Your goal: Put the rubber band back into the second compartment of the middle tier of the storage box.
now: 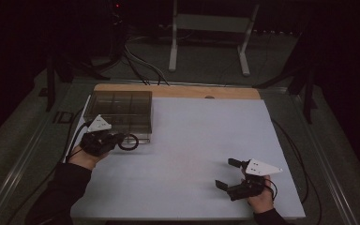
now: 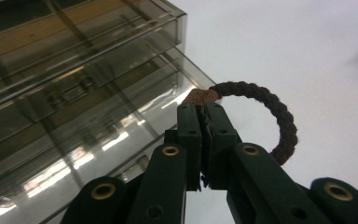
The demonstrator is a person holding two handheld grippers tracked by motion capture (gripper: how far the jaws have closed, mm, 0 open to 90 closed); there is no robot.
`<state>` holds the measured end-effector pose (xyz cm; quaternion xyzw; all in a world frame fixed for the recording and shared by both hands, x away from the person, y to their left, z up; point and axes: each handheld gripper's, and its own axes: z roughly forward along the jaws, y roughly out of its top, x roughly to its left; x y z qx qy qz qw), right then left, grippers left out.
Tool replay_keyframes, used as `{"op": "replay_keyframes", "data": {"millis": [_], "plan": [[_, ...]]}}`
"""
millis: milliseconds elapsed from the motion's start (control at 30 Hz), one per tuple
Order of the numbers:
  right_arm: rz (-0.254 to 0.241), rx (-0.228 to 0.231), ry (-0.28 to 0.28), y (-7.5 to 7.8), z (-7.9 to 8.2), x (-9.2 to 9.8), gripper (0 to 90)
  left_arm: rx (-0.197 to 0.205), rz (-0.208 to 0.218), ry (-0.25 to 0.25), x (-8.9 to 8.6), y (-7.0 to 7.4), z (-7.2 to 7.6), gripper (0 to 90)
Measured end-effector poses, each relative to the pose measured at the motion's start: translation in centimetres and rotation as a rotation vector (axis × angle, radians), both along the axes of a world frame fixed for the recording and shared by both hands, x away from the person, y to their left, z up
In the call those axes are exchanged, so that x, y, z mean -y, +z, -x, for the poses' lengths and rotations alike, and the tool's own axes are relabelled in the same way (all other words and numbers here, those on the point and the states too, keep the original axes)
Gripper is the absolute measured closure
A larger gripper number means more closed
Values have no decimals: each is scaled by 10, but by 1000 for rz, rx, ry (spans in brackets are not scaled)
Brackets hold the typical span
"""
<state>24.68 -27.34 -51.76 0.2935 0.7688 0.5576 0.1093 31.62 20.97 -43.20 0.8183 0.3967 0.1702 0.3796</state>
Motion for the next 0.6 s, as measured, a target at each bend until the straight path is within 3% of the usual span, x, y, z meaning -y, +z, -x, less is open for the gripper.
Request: {"op": "replay_keyframes", "data": {"millis": [200,600], "plan": [[-5,-1,-4,0,0,1,0,-3,3,29,-10,-1,-6,883],[2,1,0,0,1,0,0,-25,21,114,-34,-18,-24,882]]}}
